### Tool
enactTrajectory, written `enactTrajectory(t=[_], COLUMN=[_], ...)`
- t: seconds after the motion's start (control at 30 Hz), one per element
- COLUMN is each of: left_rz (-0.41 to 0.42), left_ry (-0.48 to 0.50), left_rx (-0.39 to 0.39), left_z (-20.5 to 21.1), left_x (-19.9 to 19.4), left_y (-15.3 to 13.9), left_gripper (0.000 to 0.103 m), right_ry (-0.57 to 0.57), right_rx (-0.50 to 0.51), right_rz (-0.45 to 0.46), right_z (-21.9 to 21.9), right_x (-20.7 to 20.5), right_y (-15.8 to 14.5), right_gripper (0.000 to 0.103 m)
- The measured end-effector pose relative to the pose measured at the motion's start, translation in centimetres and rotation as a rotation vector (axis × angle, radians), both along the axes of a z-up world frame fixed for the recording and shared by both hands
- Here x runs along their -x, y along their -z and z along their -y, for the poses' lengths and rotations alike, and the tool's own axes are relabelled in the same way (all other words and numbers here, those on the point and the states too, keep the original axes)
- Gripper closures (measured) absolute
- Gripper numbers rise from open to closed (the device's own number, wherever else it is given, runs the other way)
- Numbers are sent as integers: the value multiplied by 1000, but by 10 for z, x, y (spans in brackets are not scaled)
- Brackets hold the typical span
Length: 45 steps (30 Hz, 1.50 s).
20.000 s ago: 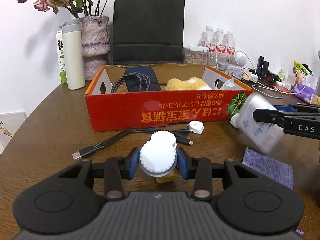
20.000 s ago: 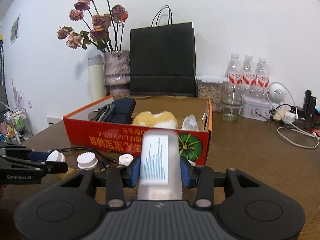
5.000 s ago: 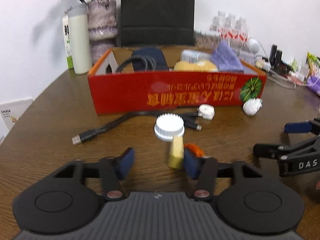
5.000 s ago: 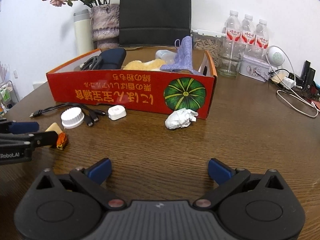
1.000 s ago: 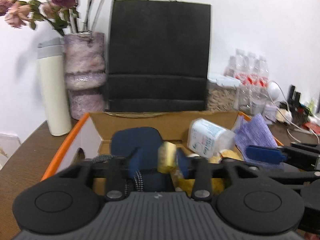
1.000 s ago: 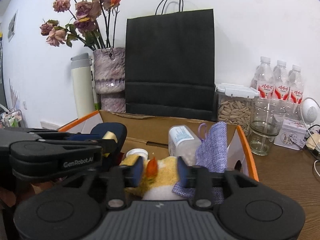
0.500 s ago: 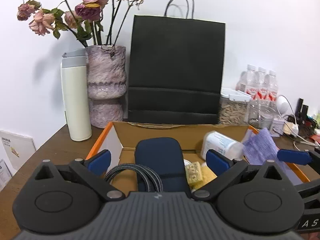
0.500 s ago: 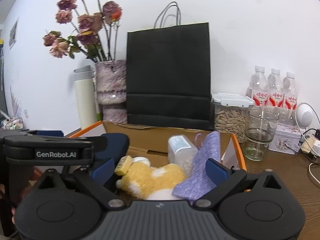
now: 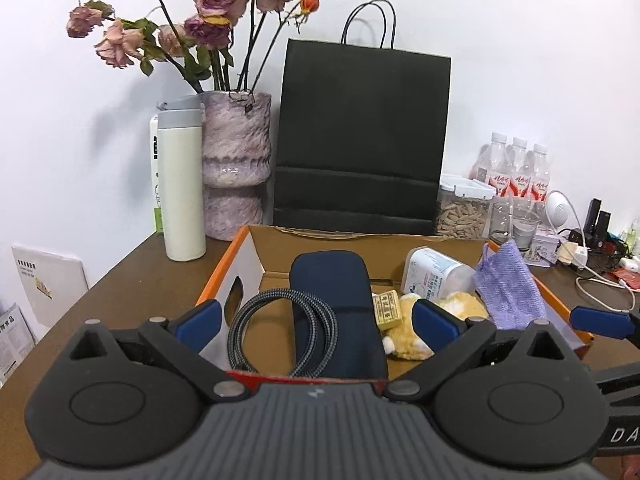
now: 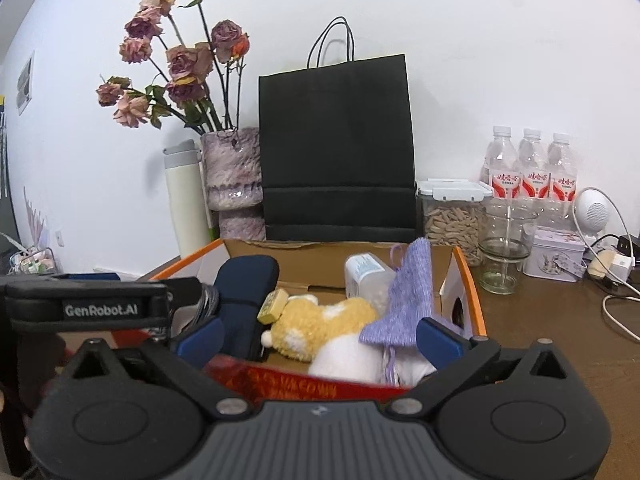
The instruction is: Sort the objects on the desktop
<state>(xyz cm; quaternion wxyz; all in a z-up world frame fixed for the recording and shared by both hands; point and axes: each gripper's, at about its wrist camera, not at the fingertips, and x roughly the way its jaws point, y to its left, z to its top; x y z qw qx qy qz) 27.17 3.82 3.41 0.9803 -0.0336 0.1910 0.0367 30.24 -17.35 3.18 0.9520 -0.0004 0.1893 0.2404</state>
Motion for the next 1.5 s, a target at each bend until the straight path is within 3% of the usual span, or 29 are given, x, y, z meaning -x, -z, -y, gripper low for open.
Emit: enactTrajectory(t=[0.37,0.6,0.8,1.07,1.3,1.5], left_rz=[-39,-174,-237,-297,-310,-312], left_ry=[38,70,62,60,53,51], left_rx=[-84,-82,-97,-104,-37,-40], left_z=[13,11,11,12,3,4], left_x=[39,49,47,41,40,39], left_y=[11,41,54,65,67,67], left_gripper=[0,0,0,0,0,0], right_ry=[-16,17,32,53,62,67], right_rx=[36,65,128,161,179,187], right_rz=[-54,-173,-263,-282,-271,-272], right_z=[7,9,3,-1,-4,-5], right_x=[37,48,47,46,46,45], right_y=[9,28,48,58,58,58], right_gripper=[0,0,0,0,0,0])
